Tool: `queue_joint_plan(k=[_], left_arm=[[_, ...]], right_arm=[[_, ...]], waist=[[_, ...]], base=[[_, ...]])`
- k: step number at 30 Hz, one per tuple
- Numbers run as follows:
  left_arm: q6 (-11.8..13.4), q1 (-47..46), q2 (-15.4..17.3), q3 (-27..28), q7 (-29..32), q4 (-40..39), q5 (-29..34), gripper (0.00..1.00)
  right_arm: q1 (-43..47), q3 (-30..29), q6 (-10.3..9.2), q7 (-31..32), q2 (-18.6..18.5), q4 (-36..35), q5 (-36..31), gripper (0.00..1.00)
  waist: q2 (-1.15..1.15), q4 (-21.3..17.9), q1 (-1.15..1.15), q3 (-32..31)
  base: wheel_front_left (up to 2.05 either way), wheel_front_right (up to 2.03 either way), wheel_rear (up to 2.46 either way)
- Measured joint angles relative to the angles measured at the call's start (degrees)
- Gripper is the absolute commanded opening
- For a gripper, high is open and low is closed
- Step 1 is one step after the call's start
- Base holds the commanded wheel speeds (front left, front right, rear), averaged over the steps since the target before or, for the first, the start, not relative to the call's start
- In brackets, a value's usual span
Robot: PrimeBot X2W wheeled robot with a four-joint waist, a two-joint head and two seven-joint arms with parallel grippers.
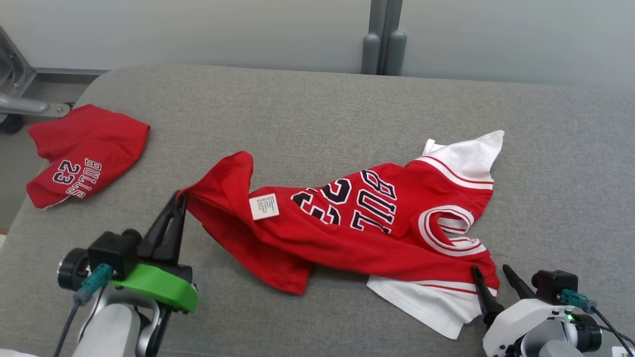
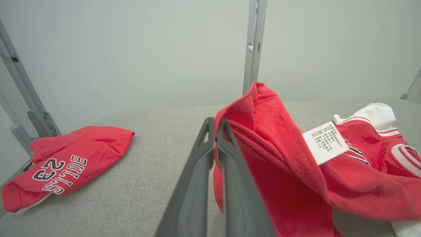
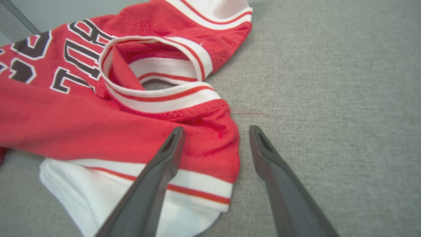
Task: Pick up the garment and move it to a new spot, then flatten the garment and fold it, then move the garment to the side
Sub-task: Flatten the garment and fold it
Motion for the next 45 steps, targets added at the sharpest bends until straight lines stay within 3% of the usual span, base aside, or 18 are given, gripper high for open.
queue_joint_plan(k=[1, 2, 3, 7, 12, 20, 30, 35, 36, 37, 38, 45], left_arm=[[-0.01, -0.64, 0.40, 0.46, 0.00, -0.78, 0.62, 0.35], [-0.01, -1.21, 0.65, 0.96, 0.00, -1.30, 0.96, 0.63], [-0.01, -1.55, 0.82, 1.46, 0.00, -1.34, 1.42, 0.98], [0.00, -0.21, 0.36, 3.25, 0.01, 5.19, 1.69, 1.00], [3.14, 4.04, -2.03, 8.51, 0.01, 14.02, 1.76, 1.00], [2.16, 6.32, -6.65, 11.33, 0.00, 14.02, 3.56, 1.00], [0.48, -3.21, -10.17, 12.96, 0.01, 19.91, 0.62, 1.00], [2.58, -7.22, -10.40, 16.75, 0.00, 25.07, -0.36, 1.00], [2.57, -7.40, -10.44, 16.85, 0.00, 25.58, -0.33, 0.39], [2.47, -7.49, -10.51, 16.90, 0.00, 26.16, -0.33, 0.24], [2.29, -7.51, -10.66, 16.92, 0.01, 26.60, -0.31, 0.00], [1.66, -7.77, -11.05, 17.75, 0.01, 27.07, 0.18, 0.00]], right_arm=[[-0.01, -0.01, 0.00, 0.00, -0.01, 0.01, -0.01, 1.00], [-0.01, -0.01, 0.00, 0.00, -0.01, 0.05, -0.05, 1.00], [-0.01, -0.04, 0.00, 0.00, -0.02, 0.12, -0.08, 1.00], [0.00, 0.23, 0.00, 0.00, -0.04, 0.40, -0.07, 1.00], [0.00, 0.32, 0.00, 0.00, 0.08, 0.20, -0.02, 1.00], [0.38, 0.01, 0.00, 0.00, -0.09, -0.26, 0.02, 1.00], [-1.86, 2.08, 0.00, 0.00, -1.18, -1.23, -0.02, 1.00], [-2.15, 2.20, 0.00, 0.00, -1.75, -1.72, 0.14, 1.00], [-2.15, 2.12, 0.00, 0.00, -1.75, -1.78, 0.24, 1.00], [-2.15, 2.08, 0.00, 0.00, -1.77, -1.88, 0.30, 1.00], [-2.15, 1.99, 0.00, 0.00, -1.79, -1.94, 0.31, 1.00], [-2.11, 1.71, 0.00, 0.00, -1.71, -2.16, 0.47, 1.00]], waist=[[0.00, -0.16, 0.00, 0.10], [0.00, -0.34, 0.00, 0.22], [0.00, -0.52, 0.00, 0.35], [0.00, -1.35, 0.00, 0.59], [0.00, -2.13, 0.00, 0.55], [0.00, -1.28, 0.00, 0.43], [0.00, -3.53, 0.00, 3.16], [0.00, -6.22, 0.00, 4.47], [0.00, -6.61, 0.00, 4.62], [0.00, -6.95, 0.00, 4.76], [0.00, -7.24, 0.00, 4.90], [0.00, -7.60, 0.00, 5.31]], base=[[0.00, 0.00, 0.00], [0.00, 0.00, 0.00], [0.00, 0.00, 0.00], [0.00, 0.00, 0.00], [0.00, 0.00, 0.00], [0.00, 0.00, 0.00], [0.00, 0.00, 0.00], [0.00, 0.00, 0.00], [0.00, 0.00, 0.00], [0.00, 0.00, 0.00], [0.00, 0.00, 0.00], [0.00, 0.00, 0.00]])
